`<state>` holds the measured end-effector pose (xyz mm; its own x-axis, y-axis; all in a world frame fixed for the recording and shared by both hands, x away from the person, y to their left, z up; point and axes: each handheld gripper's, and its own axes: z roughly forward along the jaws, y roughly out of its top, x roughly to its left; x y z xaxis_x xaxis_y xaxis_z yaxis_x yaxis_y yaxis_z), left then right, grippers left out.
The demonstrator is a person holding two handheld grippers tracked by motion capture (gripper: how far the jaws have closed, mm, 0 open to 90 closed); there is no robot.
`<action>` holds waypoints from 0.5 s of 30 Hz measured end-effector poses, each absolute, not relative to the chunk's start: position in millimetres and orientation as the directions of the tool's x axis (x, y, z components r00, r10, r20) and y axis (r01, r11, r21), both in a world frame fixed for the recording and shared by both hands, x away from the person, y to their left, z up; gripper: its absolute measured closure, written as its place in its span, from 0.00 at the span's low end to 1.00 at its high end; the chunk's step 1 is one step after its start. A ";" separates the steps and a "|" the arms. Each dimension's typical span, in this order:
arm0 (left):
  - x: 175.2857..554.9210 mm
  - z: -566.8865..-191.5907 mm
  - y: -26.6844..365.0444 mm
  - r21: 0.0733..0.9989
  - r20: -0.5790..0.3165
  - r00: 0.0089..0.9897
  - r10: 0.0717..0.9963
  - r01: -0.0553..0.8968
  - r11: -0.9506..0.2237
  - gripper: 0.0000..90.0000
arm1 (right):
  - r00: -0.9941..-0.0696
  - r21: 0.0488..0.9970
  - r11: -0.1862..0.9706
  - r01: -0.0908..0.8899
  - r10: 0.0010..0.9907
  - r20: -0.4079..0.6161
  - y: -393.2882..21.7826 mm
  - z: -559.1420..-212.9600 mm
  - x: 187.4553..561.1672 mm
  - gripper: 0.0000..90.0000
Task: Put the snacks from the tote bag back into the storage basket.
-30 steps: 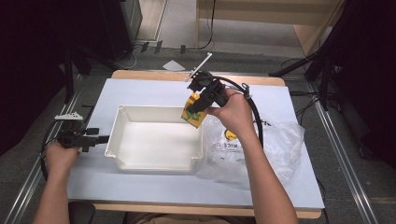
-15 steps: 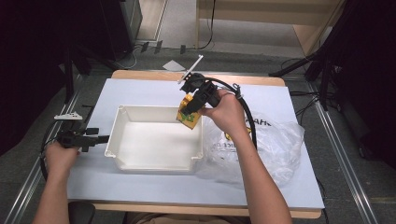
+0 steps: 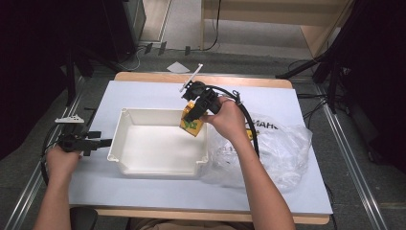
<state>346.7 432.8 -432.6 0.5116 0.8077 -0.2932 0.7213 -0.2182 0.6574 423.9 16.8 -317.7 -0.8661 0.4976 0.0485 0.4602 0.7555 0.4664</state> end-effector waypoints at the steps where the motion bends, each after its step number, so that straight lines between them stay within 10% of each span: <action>1: 346.4 -432.5 433.2 0.657 -0.293 0.510 0.809 0.722 -0.217 0.23 | -0.865 0.460 0.758 0.462 0.499 0.047 17.3 -319.2 424.4 0.60; 15: 345.9 -432.7 434.3 0.661 -0.294 0.508 0.810 0.720 -0.212 0.23 | -0.861 0.406 0.777 0.481 0.506 0.051 25.9 -344.1 429.7 0.60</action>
